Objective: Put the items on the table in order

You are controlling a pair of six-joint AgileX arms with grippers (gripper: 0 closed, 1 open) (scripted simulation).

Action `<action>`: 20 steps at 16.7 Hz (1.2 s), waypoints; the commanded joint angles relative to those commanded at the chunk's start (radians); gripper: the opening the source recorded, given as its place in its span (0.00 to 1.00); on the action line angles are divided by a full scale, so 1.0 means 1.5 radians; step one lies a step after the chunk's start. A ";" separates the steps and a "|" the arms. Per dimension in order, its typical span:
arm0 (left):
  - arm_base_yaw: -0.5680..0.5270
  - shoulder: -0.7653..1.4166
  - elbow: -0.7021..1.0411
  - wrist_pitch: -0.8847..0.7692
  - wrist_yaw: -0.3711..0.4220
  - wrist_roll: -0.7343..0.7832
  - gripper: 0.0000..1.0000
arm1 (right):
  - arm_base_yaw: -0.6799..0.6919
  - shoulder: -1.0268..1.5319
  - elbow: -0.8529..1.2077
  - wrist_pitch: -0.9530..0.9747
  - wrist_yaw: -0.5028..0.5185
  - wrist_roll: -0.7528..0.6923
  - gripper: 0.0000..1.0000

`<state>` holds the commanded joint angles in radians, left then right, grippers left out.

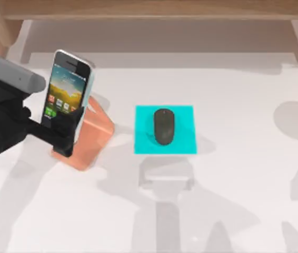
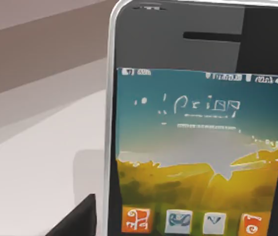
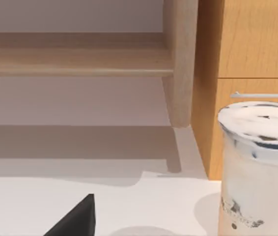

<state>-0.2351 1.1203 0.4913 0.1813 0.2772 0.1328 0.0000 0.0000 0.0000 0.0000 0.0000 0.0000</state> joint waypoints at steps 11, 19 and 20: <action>0.084 -0.393 -0.172 -0.063 -0.099 -0.046 1.00 | 0.000 0.000 0.000 0.000 0.000 0.000 1.00; 0.150 -0.720 -0.313 -0.115 -0.177 -0.085 1.00 | 0.000 0.000 0.000 0.000 0.000 0.000 1.00; 0.154 -0.736 -0.321 -0.119 -0.181 -0.087 1.00 | 0.000 0.000 0.000 0.000 0.000 0.000 1.00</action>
<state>-0.0044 0.0165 0.0094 0.0035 0.0052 0.0025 0.0000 0.0000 0.0000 0.0000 0.0000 0.0000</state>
